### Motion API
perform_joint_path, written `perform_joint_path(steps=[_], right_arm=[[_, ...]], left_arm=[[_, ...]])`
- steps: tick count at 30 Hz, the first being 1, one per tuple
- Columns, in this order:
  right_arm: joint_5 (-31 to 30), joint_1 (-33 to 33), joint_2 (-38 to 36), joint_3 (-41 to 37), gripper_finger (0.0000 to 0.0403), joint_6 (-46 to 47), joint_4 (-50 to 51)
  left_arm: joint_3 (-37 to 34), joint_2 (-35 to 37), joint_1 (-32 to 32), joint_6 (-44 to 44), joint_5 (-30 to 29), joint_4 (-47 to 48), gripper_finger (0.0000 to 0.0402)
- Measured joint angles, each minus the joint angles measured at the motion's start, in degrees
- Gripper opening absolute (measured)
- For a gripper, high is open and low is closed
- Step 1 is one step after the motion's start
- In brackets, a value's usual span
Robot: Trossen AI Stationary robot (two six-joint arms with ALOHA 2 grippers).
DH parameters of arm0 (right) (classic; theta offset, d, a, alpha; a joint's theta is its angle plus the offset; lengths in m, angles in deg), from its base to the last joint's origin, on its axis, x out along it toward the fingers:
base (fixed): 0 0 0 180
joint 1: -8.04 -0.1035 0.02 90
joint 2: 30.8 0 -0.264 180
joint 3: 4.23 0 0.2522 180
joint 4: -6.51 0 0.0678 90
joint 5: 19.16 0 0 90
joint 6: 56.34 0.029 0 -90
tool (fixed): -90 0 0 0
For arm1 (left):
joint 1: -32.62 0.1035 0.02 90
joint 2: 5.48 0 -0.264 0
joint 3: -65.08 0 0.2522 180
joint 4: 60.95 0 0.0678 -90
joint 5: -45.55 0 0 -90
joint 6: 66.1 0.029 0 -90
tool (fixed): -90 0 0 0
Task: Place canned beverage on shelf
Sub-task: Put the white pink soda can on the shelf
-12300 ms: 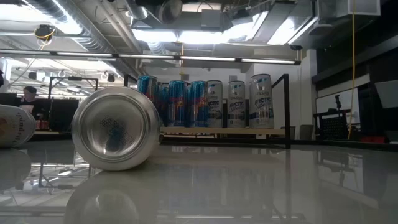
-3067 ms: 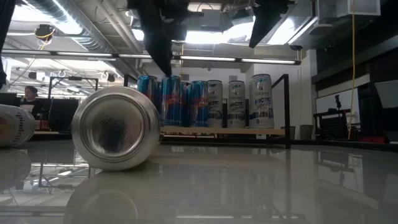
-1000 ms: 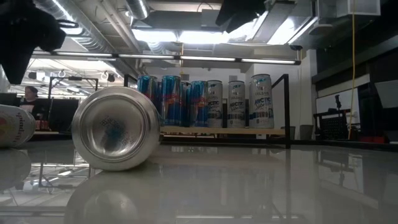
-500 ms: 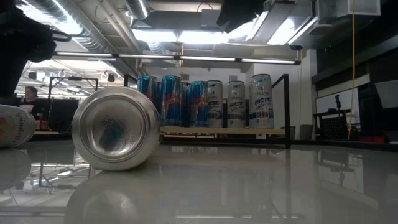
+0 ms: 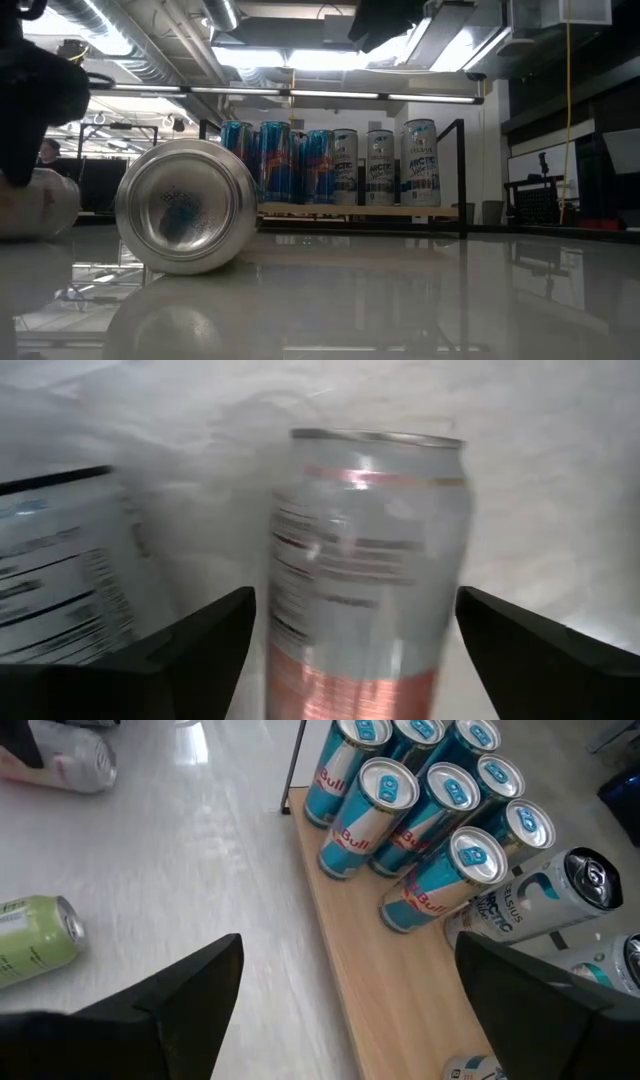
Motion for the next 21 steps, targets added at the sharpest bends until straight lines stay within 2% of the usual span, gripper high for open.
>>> perform_joint_path(steps=[5,11,21], right_arm=[[0.0,0.0,0.0,0.0,0.0356,-0.03,0.0],[0.0,0.01,0.0,0.0,0.0356,-0.07,0.0],[0.02,0.0,0.0,0.0,0.0356,-0.07,0.01]], left_arm=[[-3.42,0.02,0.04,0.03,-0.18,-6.0,0.0334],[-6.08,0.02,0.04,0.05,-0.2,-8.99,0.0334],[-6.59,0.0,0.04,0.09,-3.61,-13.18,0.0334]])
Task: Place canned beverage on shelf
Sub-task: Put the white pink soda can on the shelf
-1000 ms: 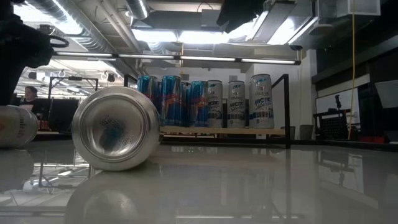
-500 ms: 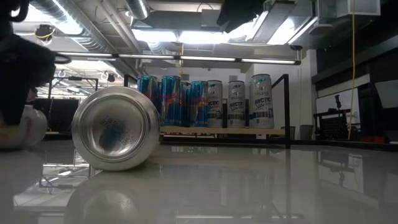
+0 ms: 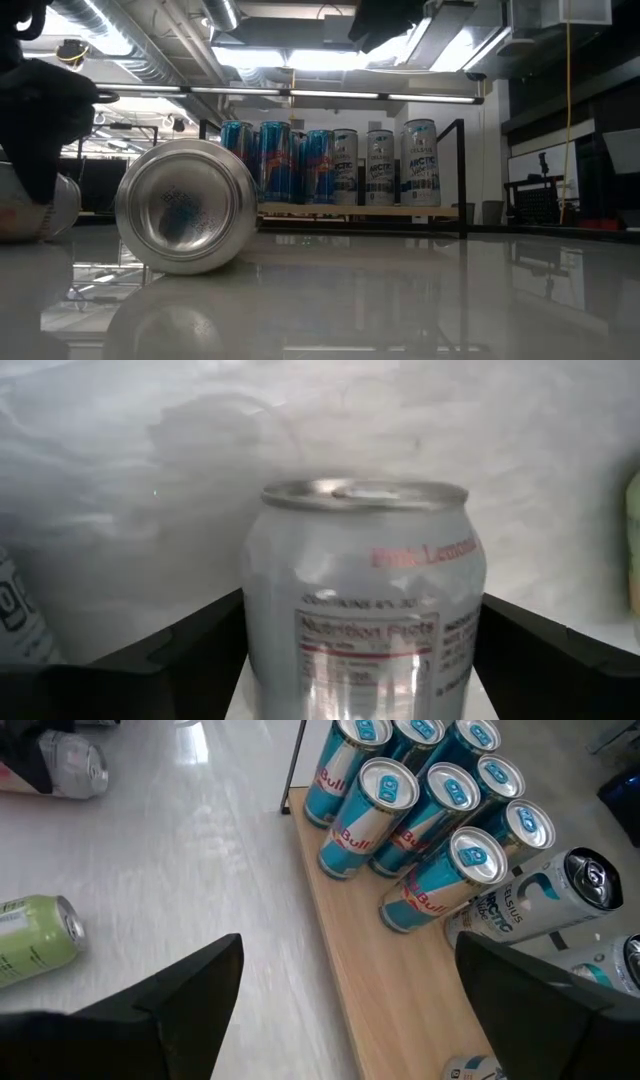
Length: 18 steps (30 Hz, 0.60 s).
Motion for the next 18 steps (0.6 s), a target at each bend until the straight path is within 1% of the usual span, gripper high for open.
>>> perform_joint_path(steps=[2,9,15,18], right_arm=[[0.0,0.0,0.0,0.0,0.0356,-0.02,-0.01],[0.0,0.01,0.0,0.0,0.0356,-0.02,-0.01],[0.0,0.0,0.0,0.0,0.0356,-0.02,-0.01],[0.0,0.0,0.0,0.0,0.0356,-0.02,-0.01]], left_arm=[[0.0,0.0,0.0,0.0,-0.84,0.0,0.0334],[0.0,0.0,0.0,0.46,-0.37,-0.02,0.0329],[-0.07,0.0,0.0,0.53,-0.45,-0.89,0.0291],[-0.11,-0.02,0.0,1.99,-2.01,-3.2,0.0274]])
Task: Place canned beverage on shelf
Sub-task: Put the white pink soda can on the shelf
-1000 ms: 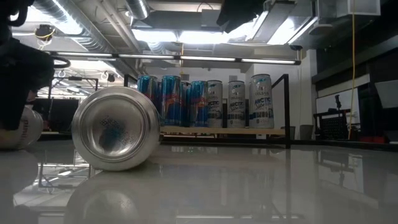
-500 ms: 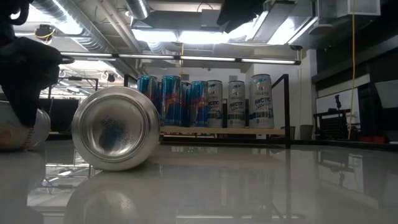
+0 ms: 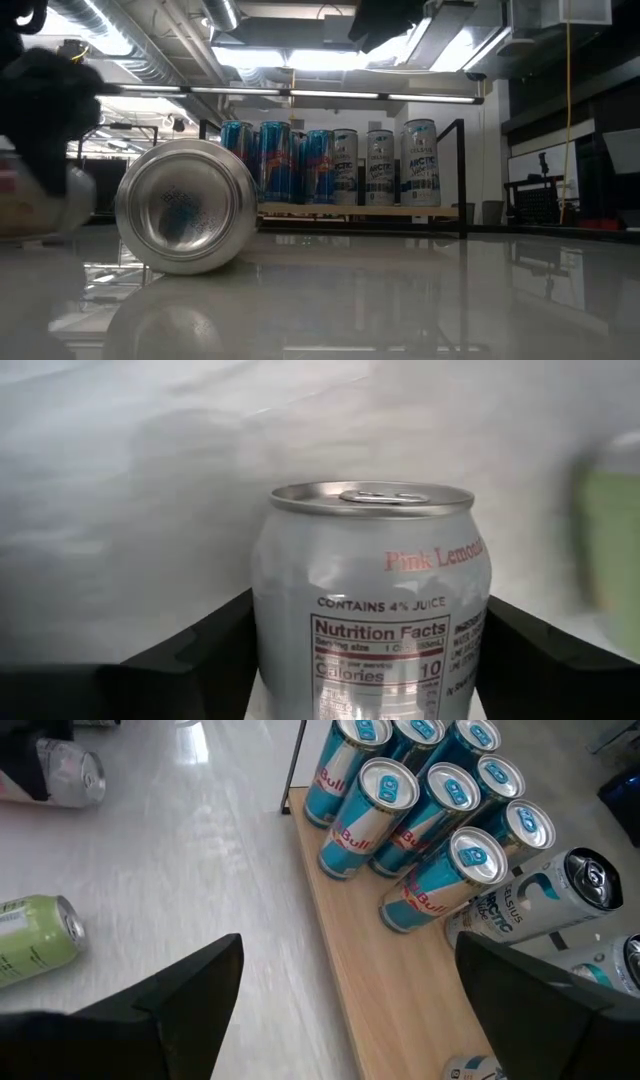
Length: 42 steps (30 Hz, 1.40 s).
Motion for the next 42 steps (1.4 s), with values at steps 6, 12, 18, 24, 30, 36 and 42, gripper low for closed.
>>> perform_joint_path(steps=[6,12,18,24,30,36,42], right_arm=[[0.0,0.0,0.0,0.0,0.0356,-0.01,0.0],[0.02,0.0,0.0,0.0,0.0356,-0.02,-0.57],[0.46,0.02,0.0,0.0,0.0356,-0.11,-1.34],[9.52,0.02,0.0,0.0,0.0356,-3.77,-1.84],[20.34,0.0,0.0,0.0,0.0356,-6.92,-5.3],[26.53,0.02,0.0,0.0,0.0356,-9.44,-15.52],[34.26,0.0,0.57,0.0,0.0356,-10.48,-24.37]], left_arm=[[0.0,0.0,0.0,5.36,-7.18,-7.99,0.0269],[0.0,0.0,0.06,15.31,-12.94,-16.76,0.0269],[0.0,0.0,3.34,31.23,-14.77,-27.5,0.0269],[0.01,0.0,9.67,47.26,-13.77,-39.38,0.0269],[0.02,0.0,16.08,62.83,-5.86,-50.01,0.0269],[0.02,0.0,21.31,68.08,4.78,-55.26,0.0269],[0.02,0.0,23.93,71.53,10.92,-59.63,0.0269]])
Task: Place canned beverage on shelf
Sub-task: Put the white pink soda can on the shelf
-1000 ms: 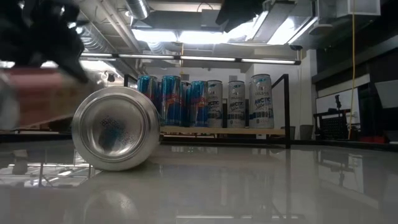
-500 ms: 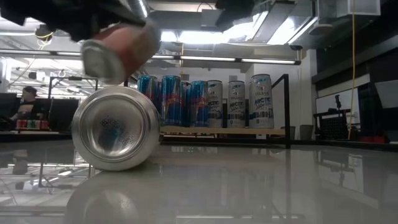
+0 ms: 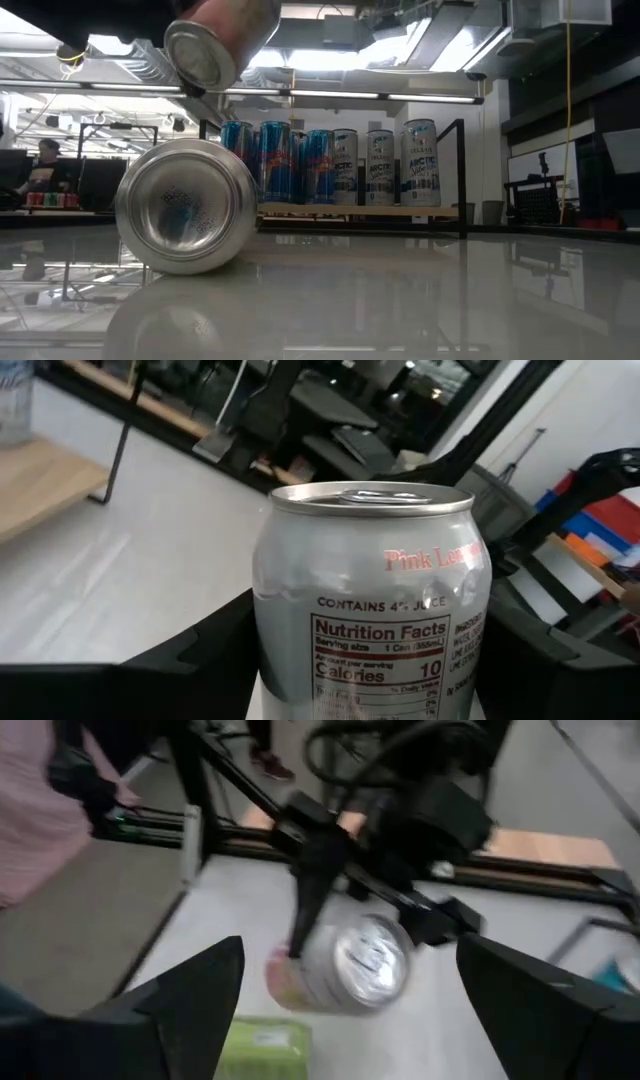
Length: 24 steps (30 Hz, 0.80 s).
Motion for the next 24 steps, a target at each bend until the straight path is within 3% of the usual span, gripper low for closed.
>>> perform_joint_path(steps=[9,24], right_arm=[[6.46,0.02,4.21,-0.02,0.0356,0.21,-9.11],[5.07,0.04,11.0,-0.02,0.0356,1.7,-10.66]], left_arm=[[0.1,0.02,1.75,2.02,4.97,-2.42,0.0269],[0.11,0.02,1.53,7.54,8.1,-1.24,0.0269]])
